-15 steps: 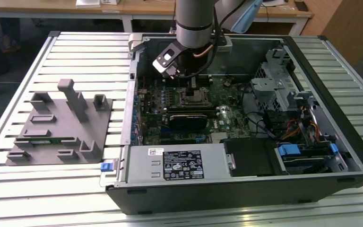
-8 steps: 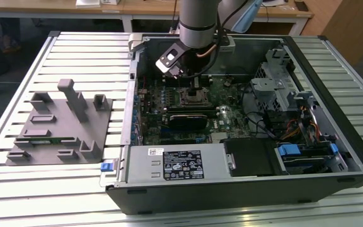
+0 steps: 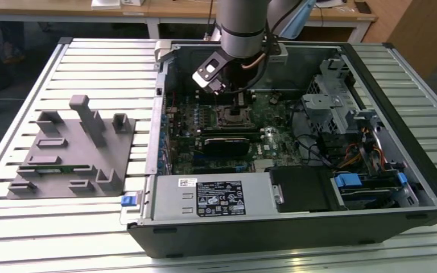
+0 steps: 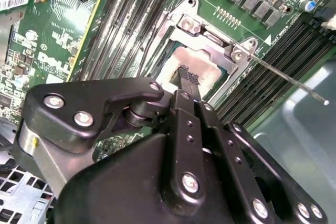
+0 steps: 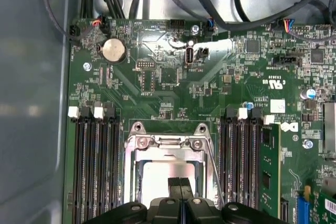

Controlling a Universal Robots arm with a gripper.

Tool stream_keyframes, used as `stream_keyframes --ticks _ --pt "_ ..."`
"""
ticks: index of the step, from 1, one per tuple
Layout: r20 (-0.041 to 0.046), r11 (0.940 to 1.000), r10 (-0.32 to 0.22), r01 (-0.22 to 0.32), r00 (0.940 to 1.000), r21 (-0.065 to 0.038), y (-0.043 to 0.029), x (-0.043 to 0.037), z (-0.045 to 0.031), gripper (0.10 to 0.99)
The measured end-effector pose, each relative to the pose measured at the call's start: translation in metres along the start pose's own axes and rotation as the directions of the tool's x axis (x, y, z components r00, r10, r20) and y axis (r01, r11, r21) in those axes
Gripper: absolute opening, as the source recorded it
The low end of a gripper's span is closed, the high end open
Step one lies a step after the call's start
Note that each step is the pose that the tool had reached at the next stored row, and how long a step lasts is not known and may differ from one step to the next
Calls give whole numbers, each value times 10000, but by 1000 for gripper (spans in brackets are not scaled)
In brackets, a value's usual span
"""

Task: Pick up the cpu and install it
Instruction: 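Close the cpu cover, then install the first cpu locking lever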

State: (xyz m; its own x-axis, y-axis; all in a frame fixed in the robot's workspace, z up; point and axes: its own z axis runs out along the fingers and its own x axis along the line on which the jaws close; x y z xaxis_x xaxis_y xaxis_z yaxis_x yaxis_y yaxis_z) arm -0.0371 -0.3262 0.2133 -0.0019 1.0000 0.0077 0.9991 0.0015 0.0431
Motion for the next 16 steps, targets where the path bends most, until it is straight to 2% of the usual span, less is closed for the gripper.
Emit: stream_keyframes --ticks 7,16 --pt "2 10000 0 0 10000 1 13 1 -3 106" --pt "0 10000 0 0 10000 0 15 1 -61 106"
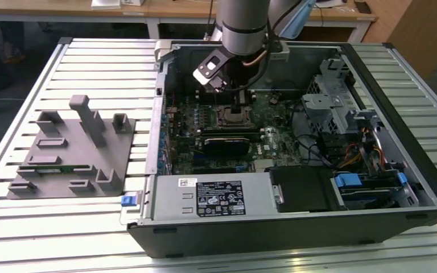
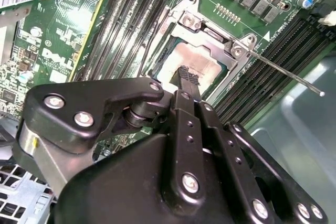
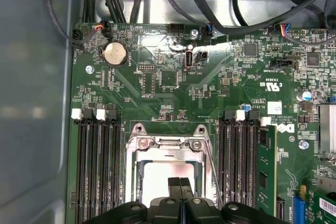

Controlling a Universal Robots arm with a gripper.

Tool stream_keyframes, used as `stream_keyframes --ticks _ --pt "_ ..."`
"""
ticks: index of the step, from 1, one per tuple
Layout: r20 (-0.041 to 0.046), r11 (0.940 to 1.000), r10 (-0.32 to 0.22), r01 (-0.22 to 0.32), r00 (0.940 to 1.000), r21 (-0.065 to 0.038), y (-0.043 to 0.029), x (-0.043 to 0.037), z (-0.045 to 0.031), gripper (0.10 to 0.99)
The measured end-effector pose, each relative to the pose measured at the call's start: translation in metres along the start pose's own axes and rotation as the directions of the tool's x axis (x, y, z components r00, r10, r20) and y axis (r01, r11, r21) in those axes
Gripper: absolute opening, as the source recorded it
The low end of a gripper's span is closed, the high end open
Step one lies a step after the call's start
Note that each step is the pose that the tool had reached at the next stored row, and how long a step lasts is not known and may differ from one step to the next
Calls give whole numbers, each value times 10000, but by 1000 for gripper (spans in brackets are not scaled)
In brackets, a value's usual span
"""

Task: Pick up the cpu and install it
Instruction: 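Install the first cpu locking lever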

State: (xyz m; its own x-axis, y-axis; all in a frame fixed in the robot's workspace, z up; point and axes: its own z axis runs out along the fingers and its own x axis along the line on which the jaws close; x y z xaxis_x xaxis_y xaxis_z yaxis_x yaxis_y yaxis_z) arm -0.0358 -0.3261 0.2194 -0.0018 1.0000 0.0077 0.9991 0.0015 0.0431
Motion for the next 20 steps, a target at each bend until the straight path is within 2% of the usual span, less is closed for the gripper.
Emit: stream_keyframes --ticks 5,10,20 --pt "1 10000 0 0 10000 1 1 0 -23 106" --pt "-1 10000 -1 1 10000 -8 4 1 -84 106" --pt "-1 10000 0 0 10000 -10 14 3 -321 106"
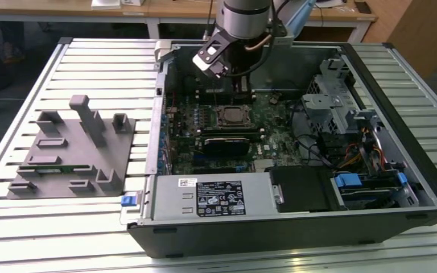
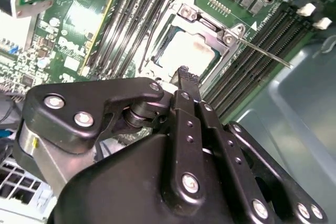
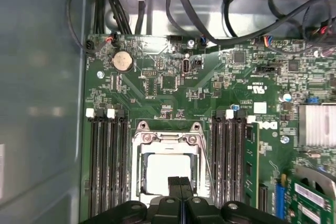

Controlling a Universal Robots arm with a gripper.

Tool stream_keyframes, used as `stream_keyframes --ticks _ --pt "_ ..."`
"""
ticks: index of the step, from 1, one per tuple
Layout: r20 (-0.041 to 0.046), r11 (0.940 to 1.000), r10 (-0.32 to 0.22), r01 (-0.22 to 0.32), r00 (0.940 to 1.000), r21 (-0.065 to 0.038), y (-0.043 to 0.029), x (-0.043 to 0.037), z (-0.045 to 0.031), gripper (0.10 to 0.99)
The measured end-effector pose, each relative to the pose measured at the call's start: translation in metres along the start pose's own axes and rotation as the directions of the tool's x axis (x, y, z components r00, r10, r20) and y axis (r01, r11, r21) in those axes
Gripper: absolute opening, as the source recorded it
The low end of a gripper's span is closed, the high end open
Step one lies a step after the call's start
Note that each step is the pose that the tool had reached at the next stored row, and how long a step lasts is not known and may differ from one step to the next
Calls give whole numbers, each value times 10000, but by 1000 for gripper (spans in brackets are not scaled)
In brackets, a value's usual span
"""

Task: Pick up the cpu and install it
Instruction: 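Install the first cpu locking lever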

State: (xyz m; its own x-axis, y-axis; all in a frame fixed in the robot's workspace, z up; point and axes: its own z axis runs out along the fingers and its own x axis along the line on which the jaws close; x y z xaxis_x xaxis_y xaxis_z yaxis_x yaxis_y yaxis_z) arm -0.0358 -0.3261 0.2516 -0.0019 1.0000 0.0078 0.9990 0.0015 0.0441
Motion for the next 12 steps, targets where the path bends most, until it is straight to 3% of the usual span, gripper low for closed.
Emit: stream_keyframes --ticks 9,12 --pt "1 10000 0 0 10000 0 12 2 -263 106" --pt "-1 10000 -95 95 10000 -1 13 2 -289 106"
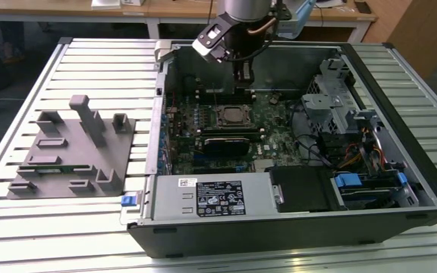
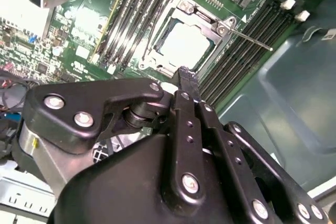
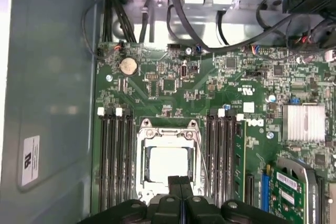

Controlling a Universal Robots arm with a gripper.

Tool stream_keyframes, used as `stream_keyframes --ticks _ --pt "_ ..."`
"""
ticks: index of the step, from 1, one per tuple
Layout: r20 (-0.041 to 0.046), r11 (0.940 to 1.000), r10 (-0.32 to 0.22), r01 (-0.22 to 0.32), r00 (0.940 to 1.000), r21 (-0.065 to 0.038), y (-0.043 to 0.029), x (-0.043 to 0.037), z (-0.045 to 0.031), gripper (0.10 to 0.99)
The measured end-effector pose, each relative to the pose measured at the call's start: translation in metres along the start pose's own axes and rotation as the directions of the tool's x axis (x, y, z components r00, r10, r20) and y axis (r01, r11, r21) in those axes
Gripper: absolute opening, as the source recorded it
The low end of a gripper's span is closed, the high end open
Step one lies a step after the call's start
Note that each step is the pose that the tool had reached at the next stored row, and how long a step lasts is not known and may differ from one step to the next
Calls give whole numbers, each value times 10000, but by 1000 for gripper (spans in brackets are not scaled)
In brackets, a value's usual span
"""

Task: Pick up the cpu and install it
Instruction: 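Install the first cpu locking lever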

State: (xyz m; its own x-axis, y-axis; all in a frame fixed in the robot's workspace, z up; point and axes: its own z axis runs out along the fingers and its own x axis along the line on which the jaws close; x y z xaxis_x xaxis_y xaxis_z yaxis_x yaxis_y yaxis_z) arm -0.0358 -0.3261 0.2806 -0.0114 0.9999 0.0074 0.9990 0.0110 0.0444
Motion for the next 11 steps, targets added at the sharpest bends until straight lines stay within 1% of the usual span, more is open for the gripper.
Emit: stream_keyframes --ticks 2,5,8,11 --pt "-9 9994 -348 348 9994 2 0 0 0 106" --pt "-31 9961 -886 886 9961 6 0 0 0 106" --pt "-54 9896 -1437 1437 9896 7 0 0 1 106" --pt "-74 9804 -1968 1969 9804 8 0 0 2 106"
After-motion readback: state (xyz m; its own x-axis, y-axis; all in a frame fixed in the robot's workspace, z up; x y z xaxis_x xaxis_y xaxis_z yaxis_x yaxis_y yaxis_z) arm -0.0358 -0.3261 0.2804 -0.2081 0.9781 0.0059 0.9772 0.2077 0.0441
